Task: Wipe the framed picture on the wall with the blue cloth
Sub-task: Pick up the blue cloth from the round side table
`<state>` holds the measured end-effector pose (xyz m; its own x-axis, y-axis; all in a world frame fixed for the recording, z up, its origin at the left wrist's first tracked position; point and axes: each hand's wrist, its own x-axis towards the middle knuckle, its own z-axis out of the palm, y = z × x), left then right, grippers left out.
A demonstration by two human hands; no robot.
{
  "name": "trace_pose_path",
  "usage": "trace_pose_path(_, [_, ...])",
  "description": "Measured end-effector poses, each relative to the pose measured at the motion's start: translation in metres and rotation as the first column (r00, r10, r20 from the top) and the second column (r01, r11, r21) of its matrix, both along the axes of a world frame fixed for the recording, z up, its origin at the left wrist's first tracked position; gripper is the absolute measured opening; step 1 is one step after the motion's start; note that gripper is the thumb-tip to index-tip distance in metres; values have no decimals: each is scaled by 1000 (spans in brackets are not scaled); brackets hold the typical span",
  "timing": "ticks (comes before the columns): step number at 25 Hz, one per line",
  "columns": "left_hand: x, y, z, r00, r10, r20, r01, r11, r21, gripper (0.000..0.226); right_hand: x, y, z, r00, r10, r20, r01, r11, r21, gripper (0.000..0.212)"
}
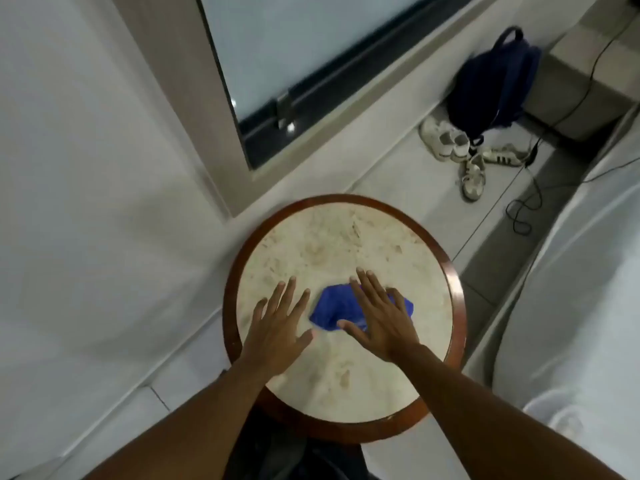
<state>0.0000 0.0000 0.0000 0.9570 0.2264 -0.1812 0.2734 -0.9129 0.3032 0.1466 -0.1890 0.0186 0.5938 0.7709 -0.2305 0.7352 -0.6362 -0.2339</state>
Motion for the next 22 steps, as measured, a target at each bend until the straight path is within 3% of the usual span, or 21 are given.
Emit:
trace_pose_path(5, [45, -19, -106, 1000, -13, -23, 13, 1000, -20, 61, 7, 19, -119, 973, -228, 31, 230, 972, -54, 80])
trace_pose_path(10, [44, -30, -156, 997, -61, 44, 55, 990, 133, 59, -9, 25, -166, 923, -359, 139, 333, 925, 180, 60])
trace_pose_path(16, [48, -32, -123, 996, -80, -27, 83, 987, 140, 63, -12, 30, -143, 950, -313, 8, 303, 924, 232, 52])
trace_pose_path(22, [21, -12, -1, 996, -65, 68, 49, 975, 215, 62, -48, 52, -18, 957, -287, -41, 279, 875, 397, 48])
